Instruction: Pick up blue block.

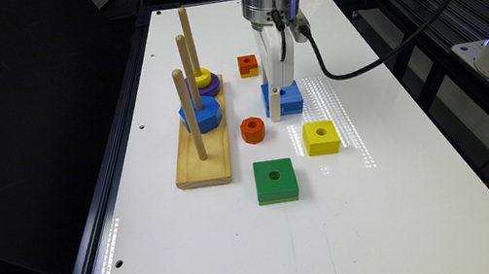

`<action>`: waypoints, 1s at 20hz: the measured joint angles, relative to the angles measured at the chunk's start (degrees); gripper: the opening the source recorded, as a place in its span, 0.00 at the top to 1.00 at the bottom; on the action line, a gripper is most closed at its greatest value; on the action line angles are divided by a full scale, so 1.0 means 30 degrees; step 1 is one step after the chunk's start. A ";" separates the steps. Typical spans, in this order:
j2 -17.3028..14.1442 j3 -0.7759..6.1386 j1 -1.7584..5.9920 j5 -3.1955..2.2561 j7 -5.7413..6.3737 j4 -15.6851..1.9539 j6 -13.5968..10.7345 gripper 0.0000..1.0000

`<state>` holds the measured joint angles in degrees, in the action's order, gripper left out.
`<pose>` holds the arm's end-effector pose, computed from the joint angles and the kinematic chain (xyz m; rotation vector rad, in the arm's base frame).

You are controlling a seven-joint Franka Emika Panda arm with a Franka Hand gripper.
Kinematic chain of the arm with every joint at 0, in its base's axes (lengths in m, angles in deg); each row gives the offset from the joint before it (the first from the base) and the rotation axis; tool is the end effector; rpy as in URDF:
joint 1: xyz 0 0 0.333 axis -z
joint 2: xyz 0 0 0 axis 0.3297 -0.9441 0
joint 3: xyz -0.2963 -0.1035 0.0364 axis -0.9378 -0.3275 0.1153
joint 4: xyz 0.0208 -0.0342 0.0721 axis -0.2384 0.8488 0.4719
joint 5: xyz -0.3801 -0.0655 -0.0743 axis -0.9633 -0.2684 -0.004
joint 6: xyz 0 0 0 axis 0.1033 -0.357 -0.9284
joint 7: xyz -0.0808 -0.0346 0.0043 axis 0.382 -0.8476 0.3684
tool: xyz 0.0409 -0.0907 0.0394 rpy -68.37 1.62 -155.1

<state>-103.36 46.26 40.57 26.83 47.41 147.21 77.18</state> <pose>0.4871 -0.0108 0.1727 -2.8837 1.1752 -0.0150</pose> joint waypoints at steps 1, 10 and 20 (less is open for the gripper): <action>0.0000 0.0000 0.0000 0.0000 0.0000 0.0000 0.0000 0.00; 0.0000 0.0000 0.0000 0.0000 0.0000 0.0000 0.0000 0.00; 0.0000 0.0000 0.0000 0.0000 0.0000 0.0000 0.0000 1.00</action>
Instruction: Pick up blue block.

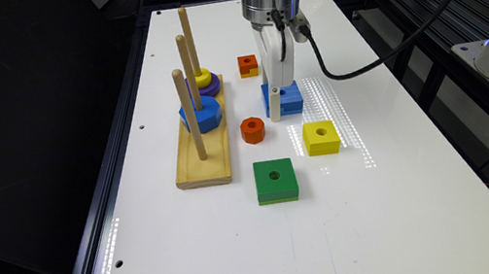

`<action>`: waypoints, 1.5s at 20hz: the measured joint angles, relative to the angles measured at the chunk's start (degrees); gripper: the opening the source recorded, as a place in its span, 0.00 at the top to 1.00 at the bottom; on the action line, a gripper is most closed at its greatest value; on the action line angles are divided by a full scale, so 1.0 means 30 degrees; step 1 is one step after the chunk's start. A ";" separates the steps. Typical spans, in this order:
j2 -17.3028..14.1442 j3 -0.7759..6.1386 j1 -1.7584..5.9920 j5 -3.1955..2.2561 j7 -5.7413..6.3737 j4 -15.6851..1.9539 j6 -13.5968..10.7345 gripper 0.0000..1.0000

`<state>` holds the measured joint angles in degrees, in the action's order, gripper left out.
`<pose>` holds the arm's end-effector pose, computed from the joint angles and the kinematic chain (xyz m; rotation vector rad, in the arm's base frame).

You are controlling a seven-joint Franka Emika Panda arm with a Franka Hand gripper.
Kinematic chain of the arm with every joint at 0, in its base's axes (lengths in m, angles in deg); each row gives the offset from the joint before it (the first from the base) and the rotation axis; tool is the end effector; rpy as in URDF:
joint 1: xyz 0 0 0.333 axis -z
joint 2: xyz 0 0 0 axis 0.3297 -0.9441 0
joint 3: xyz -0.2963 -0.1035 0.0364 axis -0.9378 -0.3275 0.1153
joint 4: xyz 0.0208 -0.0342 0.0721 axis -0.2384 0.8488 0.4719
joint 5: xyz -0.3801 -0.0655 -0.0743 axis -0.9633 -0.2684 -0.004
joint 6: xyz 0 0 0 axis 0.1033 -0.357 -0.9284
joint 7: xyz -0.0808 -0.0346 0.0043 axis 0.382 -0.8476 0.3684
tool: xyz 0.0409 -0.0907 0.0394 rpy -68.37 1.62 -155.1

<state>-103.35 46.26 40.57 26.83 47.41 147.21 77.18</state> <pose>0.4871 -0.0108 0.1728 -2.8837 1.1752 -0.0152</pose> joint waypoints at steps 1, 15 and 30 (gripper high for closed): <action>0.0000 0.0000 0.0000 0.0000 0.0000 0.0000 0.0000 1.00; 0.0001 0.0002 0.0003 0.0000 0.0000 0.0001 0.0000 1.00; 0.2307 0.0606 0.0157 0.0577 -0.0021 0.0375 -0.1438 1.00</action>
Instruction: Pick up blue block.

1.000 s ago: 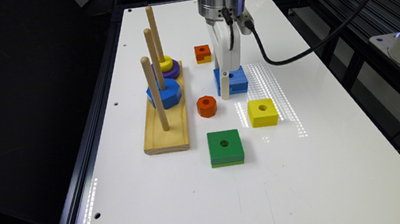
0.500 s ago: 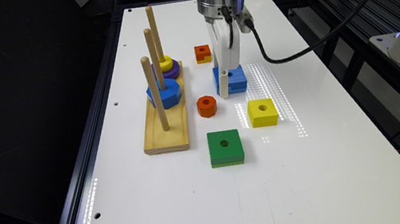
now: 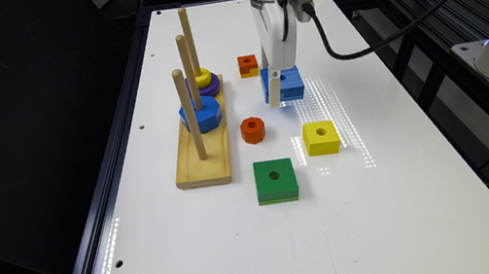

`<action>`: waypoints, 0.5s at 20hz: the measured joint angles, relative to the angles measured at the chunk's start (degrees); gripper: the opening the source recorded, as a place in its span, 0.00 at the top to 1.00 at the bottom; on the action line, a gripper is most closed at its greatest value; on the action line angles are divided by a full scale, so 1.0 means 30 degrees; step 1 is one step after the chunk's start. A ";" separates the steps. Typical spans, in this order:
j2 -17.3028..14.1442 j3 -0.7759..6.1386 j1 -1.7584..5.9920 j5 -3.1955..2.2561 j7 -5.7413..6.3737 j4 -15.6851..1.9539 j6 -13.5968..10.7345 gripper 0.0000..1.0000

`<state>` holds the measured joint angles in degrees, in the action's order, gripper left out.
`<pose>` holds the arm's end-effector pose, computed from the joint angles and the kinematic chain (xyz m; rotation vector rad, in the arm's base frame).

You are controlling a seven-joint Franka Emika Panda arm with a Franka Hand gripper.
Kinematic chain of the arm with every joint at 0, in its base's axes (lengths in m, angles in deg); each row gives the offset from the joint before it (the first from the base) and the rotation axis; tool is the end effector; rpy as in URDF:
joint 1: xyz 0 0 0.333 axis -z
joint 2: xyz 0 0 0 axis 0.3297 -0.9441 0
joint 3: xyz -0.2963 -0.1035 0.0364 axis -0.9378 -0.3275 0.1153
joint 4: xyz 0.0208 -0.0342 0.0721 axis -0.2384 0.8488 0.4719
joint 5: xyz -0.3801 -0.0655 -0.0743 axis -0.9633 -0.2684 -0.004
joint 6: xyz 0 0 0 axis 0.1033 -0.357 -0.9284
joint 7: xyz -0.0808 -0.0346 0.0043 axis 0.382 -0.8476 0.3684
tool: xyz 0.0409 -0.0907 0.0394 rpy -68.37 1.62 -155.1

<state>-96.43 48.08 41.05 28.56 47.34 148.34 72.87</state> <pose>0.4874 -0.0061 0.2163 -2.9031 1.1859 -0.0632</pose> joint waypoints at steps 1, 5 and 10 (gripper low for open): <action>0.0309 0.0069 0.0006 0.0111 -0.0012 0.0008 -0.0258 1.00; 0.1125 0.0294 0.0015 0.0642 -0.0187 0.0066 -0.0996 1.00; 0.1256 0.0310 0.0144 0.0659 -0.0235 -0.0047 -0.1073 1.00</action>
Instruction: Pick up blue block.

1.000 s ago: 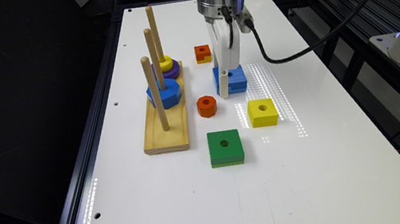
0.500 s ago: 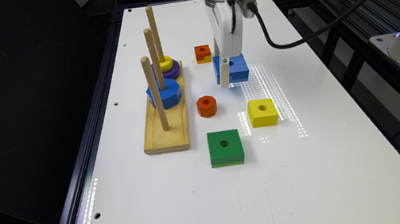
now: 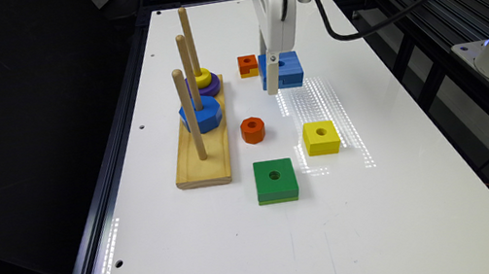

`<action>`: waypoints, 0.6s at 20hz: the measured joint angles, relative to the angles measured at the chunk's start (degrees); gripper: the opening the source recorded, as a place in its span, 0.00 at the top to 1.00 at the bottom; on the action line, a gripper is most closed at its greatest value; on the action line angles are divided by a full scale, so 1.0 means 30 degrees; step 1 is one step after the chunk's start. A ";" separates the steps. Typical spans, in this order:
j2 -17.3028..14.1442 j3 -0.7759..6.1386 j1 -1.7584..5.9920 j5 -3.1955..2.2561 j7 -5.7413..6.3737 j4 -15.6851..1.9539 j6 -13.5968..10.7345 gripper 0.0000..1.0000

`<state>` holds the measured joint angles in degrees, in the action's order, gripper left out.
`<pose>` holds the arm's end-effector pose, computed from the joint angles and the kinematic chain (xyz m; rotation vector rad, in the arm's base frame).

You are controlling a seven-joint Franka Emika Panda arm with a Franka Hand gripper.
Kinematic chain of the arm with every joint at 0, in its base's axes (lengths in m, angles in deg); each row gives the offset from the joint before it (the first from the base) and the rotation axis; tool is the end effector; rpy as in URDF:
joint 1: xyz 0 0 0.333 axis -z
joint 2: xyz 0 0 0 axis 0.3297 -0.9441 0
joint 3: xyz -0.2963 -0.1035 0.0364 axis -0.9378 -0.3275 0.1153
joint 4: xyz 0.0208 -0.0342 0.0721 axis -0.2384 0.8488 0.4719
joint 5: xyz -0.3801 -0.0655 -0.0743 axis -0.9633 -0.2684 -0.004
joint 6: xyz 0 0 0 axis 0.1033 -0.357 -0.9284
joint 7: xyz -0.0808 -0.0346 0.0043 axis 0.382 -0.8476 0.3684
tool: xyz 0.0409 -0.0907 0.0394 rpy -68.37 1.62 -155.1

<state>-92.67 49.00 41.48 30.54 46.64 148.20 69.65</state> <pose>0.4892 -0.0063 0.2424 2.8972 -1.2019 0.0809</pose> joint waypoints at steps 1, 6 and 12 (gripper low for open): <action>0.0135 0.0031 0.0024 0.0021 -0.0003 -0.0086 -0.0152 1.00; 0.1525 0.0196 0.0103 0.1201 -0.0990 -0.0273 -0.1602 1.00; 0.2948 0.0494 0.0487 0.2837 -0.2482 -0.0470 -0.3088 1.00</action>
<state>-83.82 50.49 42.94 39.05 39.19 146.79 60.38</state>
